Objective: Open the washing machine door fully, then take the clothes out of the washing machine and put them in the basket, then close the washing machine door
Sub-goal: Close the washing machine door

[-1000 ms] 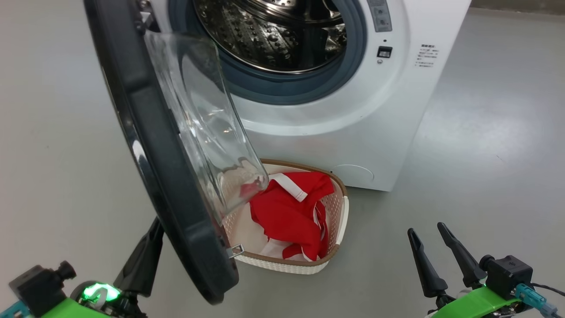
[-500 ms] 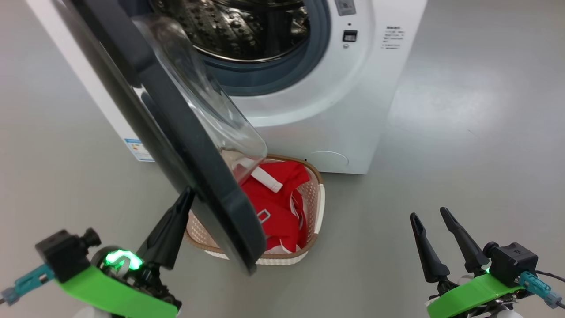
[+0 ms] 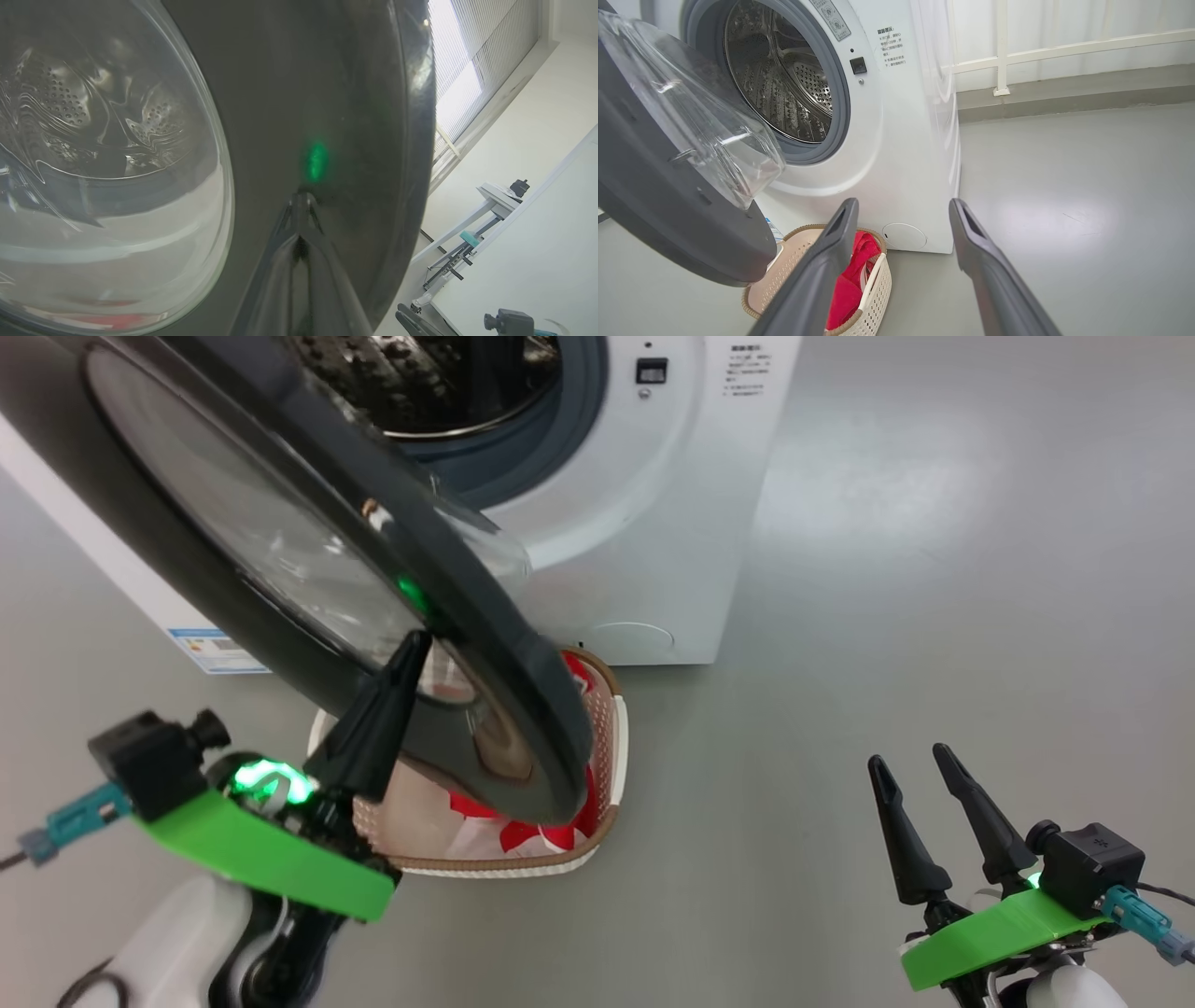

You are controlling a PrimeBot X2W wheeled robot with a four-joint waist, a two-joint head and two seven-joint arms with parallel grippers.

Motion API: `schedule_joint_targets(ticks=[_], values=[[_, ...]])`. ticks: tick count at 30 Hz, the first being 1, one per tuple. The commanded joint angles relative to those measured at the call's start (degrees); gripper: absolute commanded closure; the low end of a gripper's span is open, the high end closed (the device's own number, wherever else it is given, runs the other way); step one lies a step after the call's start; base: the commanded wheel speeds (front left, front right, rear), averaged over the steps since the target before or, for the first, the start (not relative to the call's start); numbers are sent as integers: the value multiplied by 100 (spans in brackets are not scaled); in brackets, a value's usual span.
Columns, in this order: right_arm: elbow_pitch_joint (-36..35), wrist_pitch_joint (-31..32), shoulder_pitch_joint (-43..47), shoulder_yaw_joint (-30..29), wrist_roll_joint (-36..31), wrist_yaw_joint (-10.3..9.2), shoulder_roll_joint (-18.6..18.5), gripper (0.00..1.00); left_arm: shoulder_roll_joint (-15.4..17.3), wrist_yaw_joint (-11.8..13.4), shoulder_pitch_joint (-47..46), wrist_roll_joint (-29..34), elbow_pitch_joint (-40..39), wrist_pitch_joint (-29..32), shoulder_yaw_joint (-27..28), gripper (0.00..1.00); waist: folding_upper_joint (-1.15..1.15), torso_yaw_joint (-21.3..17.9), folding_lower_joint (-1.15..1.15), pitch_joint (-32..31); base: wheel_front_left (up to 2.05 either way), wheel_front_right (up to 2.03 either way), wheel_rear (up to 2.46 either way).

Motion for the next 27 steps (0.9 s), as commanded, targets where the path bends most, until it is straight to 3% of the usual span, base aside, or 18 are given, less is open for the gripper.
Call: schedule_joint_targets(ticks=[1, 13, 27], values=[[-161, -37, -241, 86, 40, 37, -4, 0, 79, -41, -405, -34, -29, -21, 162, 100, 0, -164, 0, 146, 0, 0, 0], [-178, -37, -423, 23, 76, 37, 76, 0, -178, -41, -1354, 88, 729, -21, -8, 100, 0, -604, 0, 416, 0, 0, 0], [-202, -37, -594, -23, 110, 37, 216, 0, -376, -41, -2303, 320, 1681, -21, 213, 100, 0, -1006, 0, 671, 0, 0, 0]])
